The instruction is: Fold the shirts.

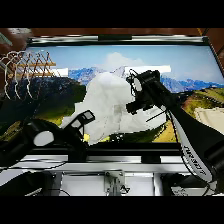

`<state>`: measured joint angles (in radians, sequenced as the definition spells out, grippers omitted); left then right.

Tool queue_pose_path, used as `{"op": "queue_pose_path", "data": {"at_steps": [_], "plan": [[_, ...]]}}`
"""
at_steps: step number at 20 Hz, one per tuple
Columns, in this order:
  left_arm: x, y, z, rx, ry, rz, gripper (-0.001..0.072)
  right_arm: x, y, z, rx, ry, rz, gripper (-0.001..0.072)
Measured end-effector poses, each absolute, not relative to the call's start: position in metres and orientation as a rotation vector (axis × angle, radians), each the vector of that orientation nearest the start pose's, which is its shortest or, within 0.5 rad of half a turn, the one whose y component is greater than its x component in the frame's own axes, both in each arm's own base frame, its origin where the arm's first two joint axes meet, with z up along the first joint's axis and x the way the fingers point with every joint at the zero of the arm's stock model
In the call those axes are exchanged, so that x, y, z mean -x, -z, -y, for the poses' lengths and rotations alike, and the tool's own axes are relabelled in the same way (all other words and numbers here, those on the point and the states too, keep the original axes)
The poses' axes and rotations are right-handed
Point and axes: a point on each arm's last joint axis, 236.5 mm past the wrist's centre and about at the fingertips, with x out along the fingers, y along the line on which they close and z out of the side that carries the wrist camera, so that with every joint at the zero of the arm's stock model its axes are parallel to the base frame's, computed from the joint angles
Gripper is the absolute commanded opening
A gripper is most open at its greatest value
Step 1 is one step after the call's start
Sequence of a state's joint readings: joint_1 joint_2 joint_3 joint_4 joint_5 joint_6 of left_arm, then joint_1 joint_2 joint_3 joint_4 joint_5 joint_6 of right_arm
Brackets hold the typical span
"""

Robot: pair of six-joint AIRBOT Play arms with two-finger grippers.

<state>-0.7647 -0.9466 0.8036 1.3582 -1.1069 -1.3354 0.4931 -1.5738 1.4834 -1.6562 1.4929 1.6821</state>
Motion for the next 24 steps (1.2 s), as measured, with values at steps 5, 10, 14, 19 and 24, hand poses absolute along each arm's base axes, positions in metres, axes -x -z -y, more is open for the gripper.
{"op": "queue_pose_path", "data": {"at_steps": [5,10,14,19,24], "plan": [[-0.206,0.039,0.262,-0.541,0.880,-1.149,0.0626,-0.346,0.012,-0.165,0.374,-0.239,-1.561,0.0584],[-0.215,0.054,0.276,-0.569,0.900,-1.122,0.0681,-0.342,0.012,-0.163,0.379,-0.236,-1.579,0.0584],[-0.217,0.067,0.282,-0.582,0.914,-1.123,0.0487,-0.340,0.012,-0.164,0.375,-0.240,-1.589,0.0584],[-0.237,0.081,0.274,-0.544,0.837,-1.165,0.0058,-0.334,0.013,-0.183,0.305,-0.303,-1.600,0.0586],[-0.296,0.049,0.246,-0.414,0.685,-1.166,0.0058,-0.339,0.014,-0.197,0.259,-0.339,-1.567,0.0588]]}}
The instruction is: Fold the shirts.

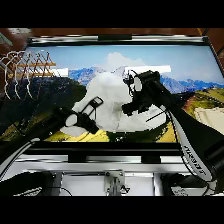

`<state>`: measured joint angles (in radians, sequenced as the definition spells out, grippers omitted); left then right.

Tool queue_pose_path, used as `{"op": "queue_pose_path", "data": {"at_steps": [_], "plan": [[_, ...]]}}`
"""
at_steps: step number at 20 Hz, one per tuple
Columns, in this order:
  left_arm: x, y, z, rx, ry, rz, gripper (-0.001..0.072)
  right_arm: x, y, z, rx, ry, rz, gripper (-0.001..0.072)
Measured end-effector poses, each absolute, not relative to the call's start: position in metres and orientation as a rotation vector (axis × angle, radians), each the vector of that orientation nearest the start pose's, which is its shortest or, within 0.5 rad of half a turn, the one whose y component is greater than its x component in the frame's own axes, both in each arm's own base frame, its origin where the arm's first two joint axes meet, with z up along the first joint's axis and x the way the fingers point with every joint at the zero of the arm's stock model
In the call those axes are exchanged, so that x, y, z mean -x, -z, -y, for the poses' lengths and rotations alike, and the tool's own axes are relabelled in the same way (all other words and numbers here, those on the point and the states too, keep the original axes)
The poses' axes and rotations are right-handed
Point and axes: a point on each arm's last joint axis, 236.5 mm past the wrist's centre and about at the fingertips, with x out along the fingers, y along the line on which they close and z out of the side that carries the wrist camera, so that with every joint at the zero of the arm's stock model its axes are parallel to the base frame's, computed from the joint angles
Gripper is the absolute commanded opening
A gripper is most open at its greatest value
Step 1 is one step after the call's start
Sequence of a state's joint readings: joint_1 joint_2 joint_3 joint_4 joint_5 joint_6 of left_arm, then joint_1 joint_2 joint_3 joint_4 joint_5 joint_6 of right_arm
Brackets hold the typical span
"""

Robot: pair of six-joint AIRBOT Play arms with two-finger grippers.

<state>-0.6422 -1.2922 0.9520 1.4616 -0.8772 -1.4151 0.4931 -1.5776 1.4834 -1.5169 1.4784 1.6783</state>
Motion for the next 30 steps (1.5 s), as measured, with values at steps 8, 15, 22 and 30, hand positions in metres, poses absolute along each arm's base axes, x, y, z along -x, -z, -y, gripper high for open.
{"op": "queue_pose_path", "data": {"at_steps": [8,15,22,30], "plan": [[-0.359,0.002,0.203,-0.126,0.571,-1.142,0.0058,-0.385,0.052,-0.214,0.199,-0.301,-1.452,0.0587],[-0.363,0.013,0.208,-0.023,0.583,-1.188,0.0427,-0.408,0.067,-0.236,0.027,-0.247,-1.392,0.0072],[-0.389,-0.012,0.156,-0.029,0.513,-1.191,0.0429,-0.417,0.017,-0.239,-0.008,-0.273,-1.277,0.0072],[-0.331,-0.038,0.196,-0.434,0.828,-1.143,0.0420,-0.411,0.008,-0.236,-0.004,-0.270,-1.282,0.0073]]}}
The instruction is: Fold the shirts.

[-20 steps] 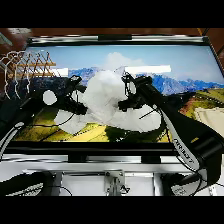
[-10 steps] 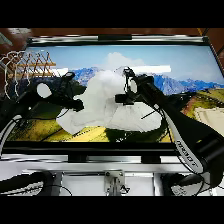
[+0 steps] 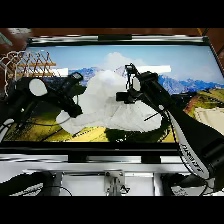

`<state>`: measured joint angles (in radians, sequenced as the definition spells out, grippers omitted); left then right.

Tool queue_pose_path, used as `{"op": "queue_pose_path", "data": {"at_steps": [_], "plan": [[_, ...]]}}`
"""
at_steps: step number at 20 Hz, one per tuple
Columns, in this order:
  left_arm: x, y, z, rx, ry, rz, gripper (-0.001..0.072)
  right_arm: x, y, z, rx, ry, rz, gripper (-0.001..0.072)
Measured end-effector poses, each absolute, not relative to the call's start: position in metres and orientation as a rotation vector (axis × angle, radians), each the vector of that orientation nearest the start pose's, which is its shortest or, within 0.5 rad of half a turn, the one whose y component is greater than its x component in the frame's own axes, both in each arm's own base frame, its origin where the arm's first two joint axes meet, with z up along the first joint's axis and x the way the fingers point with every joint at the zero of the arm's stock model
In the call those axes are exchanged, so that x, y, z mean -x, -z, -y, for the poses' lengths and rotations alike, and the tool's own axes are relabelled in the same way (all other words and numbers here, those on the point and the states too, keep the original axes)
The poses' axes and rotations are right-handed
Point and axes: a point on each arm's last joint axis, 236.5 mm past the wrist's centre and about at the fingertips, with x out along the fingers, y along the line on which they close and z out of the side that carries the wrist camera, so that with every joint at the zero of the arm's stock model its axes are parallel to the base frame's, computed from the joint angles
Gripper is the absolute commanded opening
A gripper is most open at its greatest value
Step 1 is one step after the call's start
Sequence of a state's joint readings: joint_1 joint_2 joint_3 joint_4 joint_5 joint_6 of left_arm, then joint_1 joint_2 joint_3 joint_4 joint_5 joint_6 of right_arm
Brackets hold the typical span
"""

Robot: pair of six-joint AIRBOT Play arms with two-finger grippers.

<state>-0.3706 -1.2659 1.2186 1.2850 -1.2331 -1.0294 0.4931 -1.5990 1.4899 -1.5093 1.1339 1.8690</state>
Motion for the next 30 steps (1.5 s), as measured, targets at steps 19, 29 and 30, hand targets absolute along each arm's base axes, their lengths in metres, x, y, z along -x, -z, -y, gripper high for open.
{"op": "queue_pose_path", "data": {"at_steps": [19,29,30], "plan": [[-0.343,0.064,0.206,-0.911,0.444,-1.028,0.0057,-0.409,0.008,-0.233,0.010,-0.269,-1.290,0.0073],[-0.348,0.017,0.196,-0.886,0.404,-1.046,0.0632,-0.408,-0.002,-0.226,0.062,-0.279,-1.269,0.0073],[-0.339,0.024,0.193,-0.875,0.407,-1.083,0.0598,-0.408,-0.003,-0.226,0.062,-0.279,-1.266,0.0074]]}}
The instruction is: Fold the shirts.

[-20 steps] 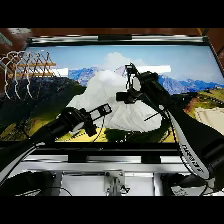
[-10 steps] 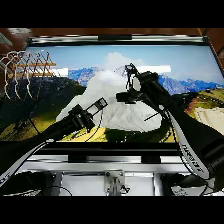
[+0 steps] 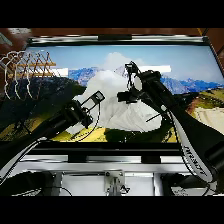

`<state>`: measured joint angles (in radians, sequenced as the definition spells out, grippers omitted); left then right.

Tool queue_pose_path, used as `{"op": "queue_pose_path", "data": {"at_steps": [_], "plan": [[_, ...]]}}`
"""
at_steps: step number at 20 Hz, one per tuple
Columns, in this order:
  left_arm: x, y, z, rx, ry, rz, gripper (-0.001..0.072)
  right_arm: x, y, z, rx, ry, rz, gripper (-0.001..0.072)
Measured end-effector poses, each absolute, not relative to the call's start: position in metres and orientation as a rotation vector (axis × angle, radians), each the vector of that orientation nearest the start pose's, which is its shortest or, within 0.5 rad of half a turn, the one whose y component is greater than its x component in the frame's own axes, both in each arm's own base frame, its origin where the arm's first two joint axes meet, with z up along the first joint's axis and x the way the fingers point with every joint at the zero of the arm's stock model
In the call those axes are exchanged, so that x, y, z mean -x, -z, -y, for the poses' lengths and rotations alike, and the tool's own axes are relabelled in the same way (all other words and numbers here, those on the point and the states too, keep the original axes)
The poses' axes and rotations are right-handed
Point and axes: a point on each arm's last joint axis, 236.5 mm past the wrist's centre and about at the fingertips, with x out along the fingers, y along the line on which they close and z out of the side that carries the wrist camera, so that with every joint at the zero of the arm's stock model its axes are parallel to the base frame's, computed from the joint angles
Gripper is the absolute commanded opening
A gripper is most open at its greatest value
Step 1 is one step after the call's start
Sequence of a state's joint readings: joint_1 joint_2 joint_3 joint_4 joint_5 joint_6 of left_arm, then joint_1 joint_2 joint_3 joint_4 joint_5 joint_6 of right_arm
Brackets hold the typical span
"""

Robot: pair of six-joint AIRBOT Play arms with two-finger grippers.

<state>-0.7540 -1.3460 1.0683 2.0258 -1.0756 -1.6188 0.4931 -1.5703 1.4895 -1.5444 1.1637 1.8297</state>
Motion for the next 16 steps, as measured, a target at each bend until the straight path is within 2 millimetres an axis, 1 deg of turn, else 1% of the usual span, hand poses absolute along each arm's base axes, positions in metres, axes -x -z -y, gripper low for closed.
{"op": "queue_pose_path", "data": {"at_steps": [2,4,6,8,10,11,12,13,14,15,16], "plan": [[-0.322,0.036,0.192,-0.862,0.429,-1.129,0.0599,-0.409,-0.004,-0.226,0.061,-0.280,-1.261,0.0074],[-0.310,0.046,0.200,-0.860,0.471,-1.133,0.0599,-0.410,-0.005,-0.226,0.061,-0.279,-1.256,0.0074],[-0.304,0.055,0.212,-0.867,0.513,-1.113,0.0599,-0.411,-0.005,-0.226,0.060,-0.279,-1.255,0.0074],[-0.307,0.064,0.218,-0.887,0.520,-1.085,0.0599,-0.411,-0.005,-0.227,0.059,-0.279,-1.252,0.0074],[-0.318,0.070,0.213,-0.907,0.480,-1.069,0.0598,-0.411,-0.005,-0.227,0.058,-0.279,-1.253,0.0074],[-0.322,0.076,0.209,-0.910,0.464,-1.073,0.0585,-0.411,-0.005,-0.227,0.059,-0.279,-1.253,0.0074],[-0.325,0.081,0.206,-0.912,0.450,-1.081,0.0398,-0.411,-0.005,-0.226,0.059,-0.279,-1.253,0.0074],[-0.328,0.085,0.202,-0.916,0.436,-1.085,0.0334,-0.411,-0.005,-0.227,0.058,-0.279,-1.252,0.0073],[-0.330,0.088,0.199,-0.910,0.421,-1.091,0.0305,-0.411,-0.005,-0.226,0.058,-0.278,-1.253,0.0074],[-0.334,0.089,0.198,-0.902,0.409,-1.090,0.0166,-0.411,-0.005,-0.227,0.057,-0.278,-1.253,0.0074],[-0.337,0.088,0.197,-0.894,0.398,-1.087,0.0147,-0.411,-0.005,-0.227,0.054,-0.276,-1.253,0.0073]]}}
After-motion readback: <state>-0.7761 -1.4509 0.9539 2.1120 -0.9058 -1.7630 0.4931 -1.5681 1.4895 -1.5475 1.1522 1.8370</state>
